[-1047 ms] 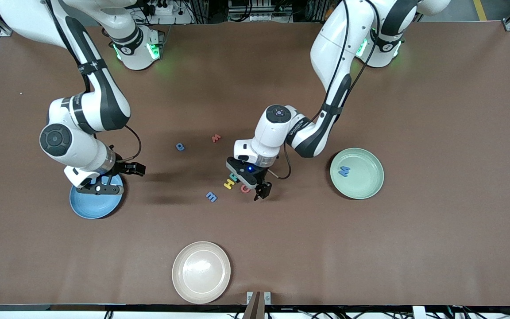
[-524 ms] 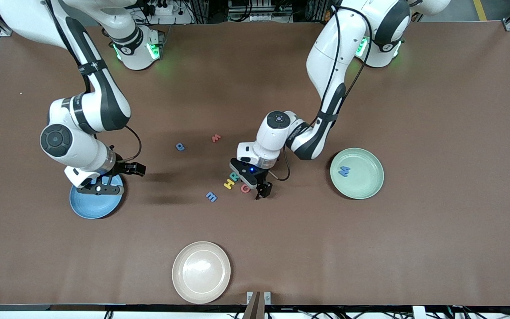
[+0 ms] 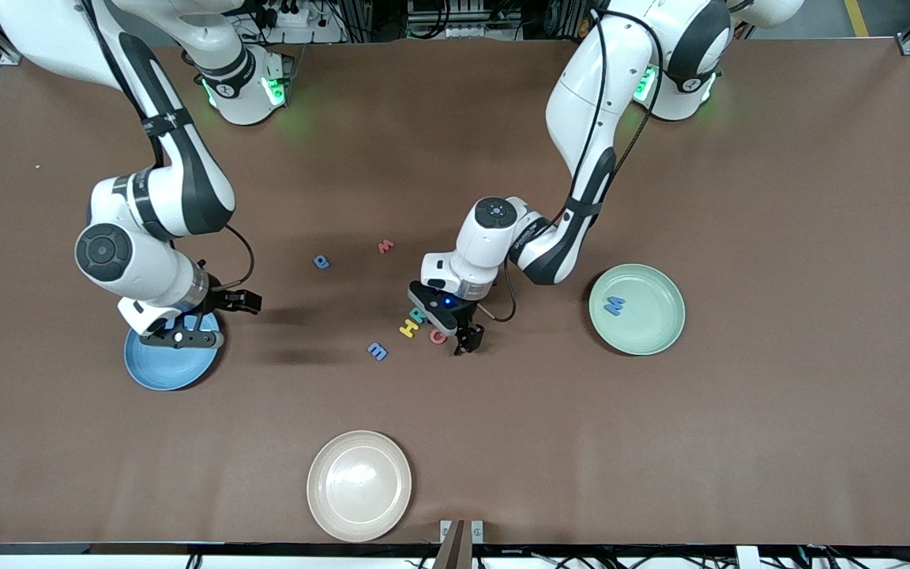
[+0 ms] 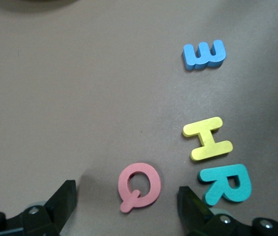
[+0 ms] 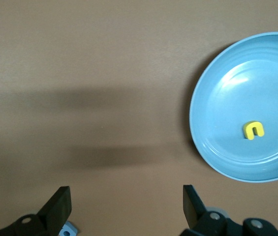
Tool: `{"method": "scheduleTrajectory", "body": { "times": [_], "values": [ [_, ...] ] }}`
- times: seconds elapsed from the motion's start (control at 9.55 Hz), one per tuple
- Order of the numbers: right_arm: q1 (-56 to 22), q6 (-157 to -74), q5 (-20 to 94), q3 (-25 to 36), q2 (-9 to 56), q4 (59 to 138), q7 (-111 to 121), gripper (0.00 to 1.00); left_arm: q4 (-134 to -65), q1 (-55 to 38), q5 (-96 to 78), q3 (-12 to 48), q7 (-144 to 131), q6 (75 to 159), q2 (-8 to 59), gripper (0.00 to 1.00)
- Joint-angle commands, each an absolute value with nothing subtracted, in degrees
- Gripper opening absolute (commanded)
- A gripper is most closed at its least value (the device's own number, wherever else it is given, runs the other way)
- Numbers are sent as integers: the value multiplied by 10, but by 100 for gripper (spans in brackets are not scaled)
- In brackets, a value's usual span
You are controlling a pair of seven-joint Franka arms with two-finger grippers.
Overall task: Sort upper and lower case letters into plates
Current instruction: 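Grasp the Q with the left gripper while the right gripper reaches the e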
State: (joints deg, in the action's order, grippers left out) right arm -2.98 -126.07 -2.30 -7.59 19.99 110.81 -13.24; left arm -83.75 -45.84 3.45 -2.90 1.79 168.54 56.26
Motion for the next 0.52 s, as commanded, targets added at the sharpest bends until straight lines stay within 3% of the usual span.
{"method": "scheduleTrajectory", "body": {
  "times": [0.0,0.21,0.42],
  "values": [
    [-46,-1271,-15,-76,210,1100,-139,100,-828,-463,43,-31,-2,1689,565,87],
    [-75,-1275,-15,-76,237,1076,-179,100,-825,-464,43,-31,-1,1689,566,74],
    [-96,-1274,-16,-76,264,1042,-203,100,-822,-464,43,-31,-2,1689,567,71]
  ]
}}
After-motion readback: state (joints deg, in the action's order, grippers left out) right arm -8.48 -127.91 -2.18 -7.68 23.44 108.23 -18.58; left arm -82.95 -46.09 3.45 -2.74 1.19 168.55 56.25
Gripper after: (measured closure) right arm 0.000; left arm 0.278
